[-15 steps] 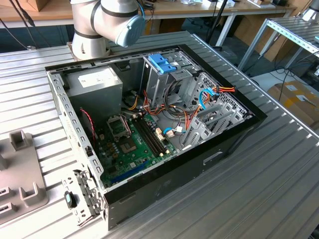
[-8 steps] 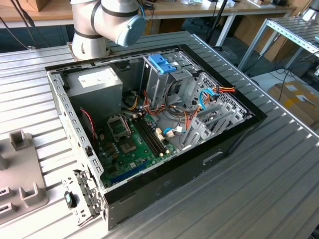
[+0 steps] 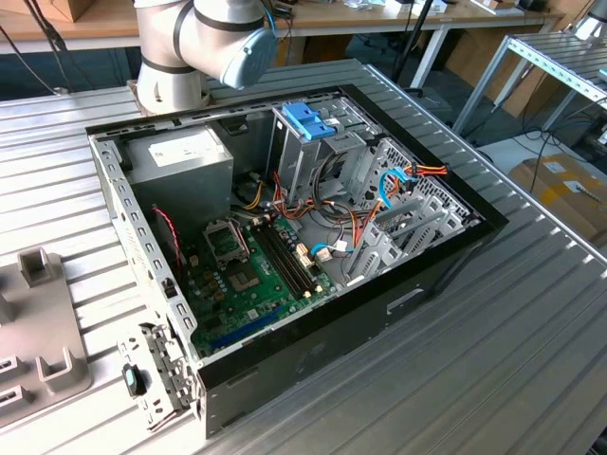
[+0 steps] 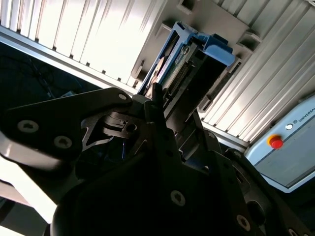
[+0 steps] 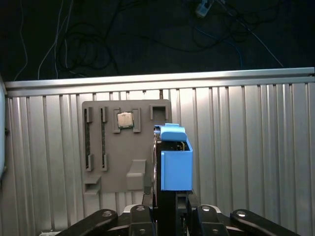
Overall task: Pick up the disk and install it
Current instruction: 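Pick up the disk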
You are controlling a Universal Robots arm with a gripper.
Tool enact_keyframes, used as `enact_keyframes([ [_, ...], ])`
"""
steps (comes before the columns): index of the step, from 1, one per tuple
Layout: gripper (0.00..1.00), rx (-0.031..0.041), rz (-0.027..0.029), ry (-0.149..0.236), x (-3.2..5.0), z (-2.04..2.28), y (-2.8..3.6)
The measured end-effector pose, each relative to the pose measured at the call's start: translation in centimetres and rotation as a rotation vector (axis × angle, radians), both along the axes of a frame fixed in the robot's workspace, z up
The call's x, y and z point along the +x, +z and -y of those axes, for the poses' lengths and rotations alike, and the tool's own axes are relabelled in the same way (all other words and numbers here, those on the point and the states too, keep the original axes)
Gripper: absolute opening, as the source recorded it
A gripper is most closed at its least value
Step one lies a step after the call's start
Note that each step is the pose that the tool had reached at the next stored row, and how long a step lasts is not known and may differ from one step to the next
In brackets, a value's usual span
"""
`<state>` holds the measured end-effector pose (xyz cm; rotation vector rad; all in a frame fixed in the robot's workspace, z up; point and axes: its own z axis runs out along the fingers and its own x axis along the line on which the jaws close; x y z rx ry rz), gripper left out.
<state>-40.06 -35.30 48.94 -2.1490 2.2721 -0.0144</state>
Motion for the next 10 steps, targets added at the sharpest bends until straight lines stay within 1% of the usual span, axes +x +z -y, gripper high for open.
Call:
enact_keyframes([
  [8,0.35,0.0000,0.0000,0.000,1.06,0.00,0.00],
  [10,0.35,0.0000,0.0000,0.000,1.66,0.00,0.00],
])
